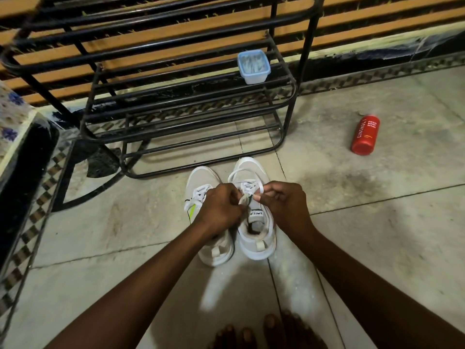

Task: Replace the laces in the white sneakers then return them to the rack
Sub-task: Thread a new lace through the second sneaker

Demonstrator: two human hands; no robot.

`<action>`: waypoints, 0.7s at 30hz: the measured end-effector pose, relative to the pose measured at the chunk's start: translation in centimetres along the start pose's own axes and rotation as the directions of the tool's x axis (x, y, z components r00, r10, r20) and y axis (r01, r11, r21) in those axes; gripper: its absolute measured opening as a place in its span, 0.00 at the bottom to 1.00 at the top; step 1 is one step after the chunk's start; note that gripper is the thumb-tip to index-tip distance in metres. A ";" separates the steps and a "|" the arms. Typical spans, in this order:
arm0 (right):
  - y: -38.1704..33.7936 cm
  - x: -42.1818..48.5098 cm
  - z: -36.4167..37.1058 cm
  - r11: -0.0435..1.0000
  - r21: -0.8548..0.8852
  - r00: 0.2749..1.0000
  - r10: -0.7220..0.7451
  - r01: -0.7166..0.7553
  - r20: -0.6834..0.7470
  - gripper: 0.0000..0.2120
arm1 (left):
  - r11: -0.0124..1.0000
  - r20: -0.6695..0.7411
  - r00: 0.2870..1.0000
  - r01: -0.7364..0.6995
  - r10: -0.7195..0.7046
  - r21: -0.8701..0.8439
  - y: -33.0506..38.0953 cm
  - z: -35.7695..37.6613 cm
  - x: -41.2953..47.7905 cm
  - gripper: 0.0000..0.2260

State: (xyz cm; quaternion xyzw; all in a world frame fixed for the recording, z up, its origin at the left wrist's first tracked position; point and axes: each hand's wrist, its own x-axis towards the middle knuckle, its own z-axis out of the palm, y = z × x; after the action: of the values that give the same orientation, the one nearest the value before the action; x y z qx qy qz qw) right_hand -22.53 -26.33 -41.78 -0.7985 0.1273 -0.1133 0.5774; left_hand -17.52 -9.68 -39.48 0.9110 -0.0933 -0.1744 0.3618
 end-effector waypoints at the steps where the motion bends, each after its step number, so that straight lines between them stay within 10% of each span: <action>1: -0.1 0.1 0.2 1.000 0.004 1.000 -0.005 0.005 0.009 0.03 | 1.000 -0.003 1.000 0.003 -0.003 -0.002 0.0 0.0 0.0 0.06; 21: -0.1 0.3 1.6 0.991 -0.103 0.992 -0.097 0.089 -0.077 0.06 | 0.888 0.063 0.959 0.280 -0.277 -0.364 0.2 -0.2 0.1 0.05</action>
State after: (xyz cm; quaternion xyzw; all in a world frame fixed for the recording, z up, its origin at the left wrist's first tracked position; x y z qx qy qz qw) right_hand -21.74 -24.91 -42.15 -0.8260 0.1188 -0.1663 0.5253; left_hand -17.38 -9.70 -39.26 0.8297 0.0710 -0.2429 0.4976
